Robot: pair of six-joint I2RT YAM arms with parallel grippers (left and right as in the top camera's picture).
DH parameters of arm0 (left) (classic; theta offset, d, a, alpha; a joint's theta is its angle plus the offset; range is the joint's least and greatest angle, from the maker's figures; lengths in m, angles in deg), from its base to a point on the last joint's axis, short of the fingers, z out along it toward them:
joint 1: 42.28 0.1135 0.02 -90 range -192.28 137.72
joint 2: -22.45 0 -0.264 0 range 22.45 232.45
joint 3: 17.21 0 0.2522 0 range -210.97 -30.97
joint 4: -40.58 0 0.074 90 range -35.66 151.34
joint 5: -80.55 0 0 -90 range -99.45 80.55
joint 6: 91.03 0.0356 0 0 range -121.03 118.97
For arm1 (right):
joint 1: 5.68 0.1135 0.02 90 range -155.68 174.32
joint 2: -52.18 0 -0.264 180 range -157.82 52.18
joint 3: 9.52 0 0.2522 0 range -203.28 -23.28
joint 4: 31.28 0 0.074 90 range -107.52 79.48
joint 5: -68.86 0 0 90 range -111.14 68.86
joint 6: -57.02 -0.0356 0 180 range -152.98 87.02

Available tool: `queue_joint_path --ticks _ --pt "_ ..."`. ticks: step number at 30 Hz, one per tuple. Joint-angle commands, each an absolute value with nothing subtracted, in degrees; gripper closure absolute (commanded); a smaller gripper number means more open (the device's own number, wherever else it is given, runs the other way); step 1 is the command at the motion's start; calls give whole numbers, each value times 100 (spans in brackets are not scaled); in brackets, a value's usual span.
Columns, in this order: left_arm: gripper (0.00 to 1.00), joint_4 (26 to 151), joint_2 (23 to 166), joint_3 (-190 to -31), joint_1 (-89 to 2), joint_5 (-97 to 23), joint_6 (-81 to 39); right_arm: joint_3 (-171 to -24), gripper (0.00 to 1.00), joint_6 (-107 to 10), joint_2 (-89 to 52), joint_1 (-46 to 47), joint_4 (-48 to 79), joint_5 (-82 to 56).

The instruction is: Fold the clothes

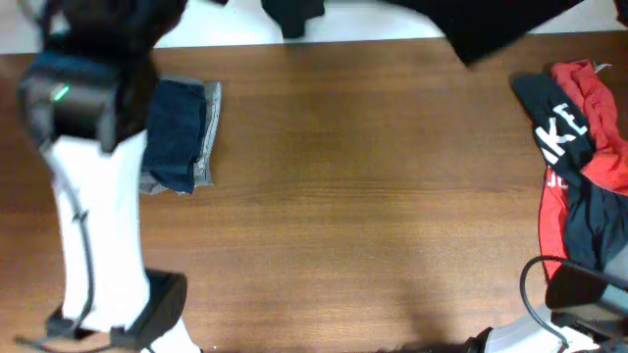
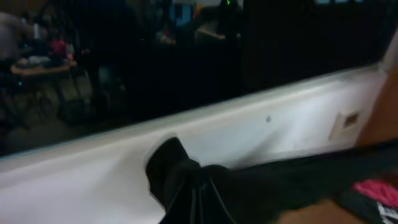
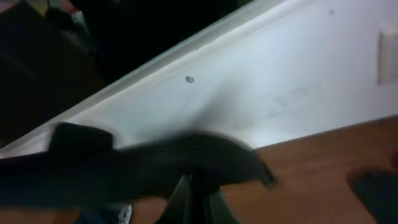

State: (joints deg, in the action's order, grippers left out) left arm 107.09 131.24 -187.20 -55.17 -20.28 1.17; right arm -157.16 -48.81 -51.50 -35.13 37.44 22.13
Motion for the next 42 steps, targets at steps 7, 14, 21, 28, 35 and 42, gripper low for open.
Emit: queue_joint_path --ticks 7,14,21,28,35,42 --pt "96 14027 14151 -18543 -5491 -1819 510 -15793 96 -2947 -5471 -2764 6067 1271" --pt "95 15107 14993 -18011 -5493 -2516 482 -14951 96 -2575 -6009 -2064 7833 -613" --pt "94 15107 14593 -17548 -5532 -2511 318 -14525 72 -2792 -6006 -2080 7982 -1070" --pt "60 15105 13249 -15592 -5558 -2343 318 -14280 28 -3528 -6006 -2091 7844 -1778" --pt "43 13308 13104 -13271 -5731 -2588 333 -13590 15 -4053 -6009 -2191 6915 -1061" --pt "31 9866 13111 -10814 -5976 -2188 337 -13502 18 -3618 -6004 -2407 7116 -240"
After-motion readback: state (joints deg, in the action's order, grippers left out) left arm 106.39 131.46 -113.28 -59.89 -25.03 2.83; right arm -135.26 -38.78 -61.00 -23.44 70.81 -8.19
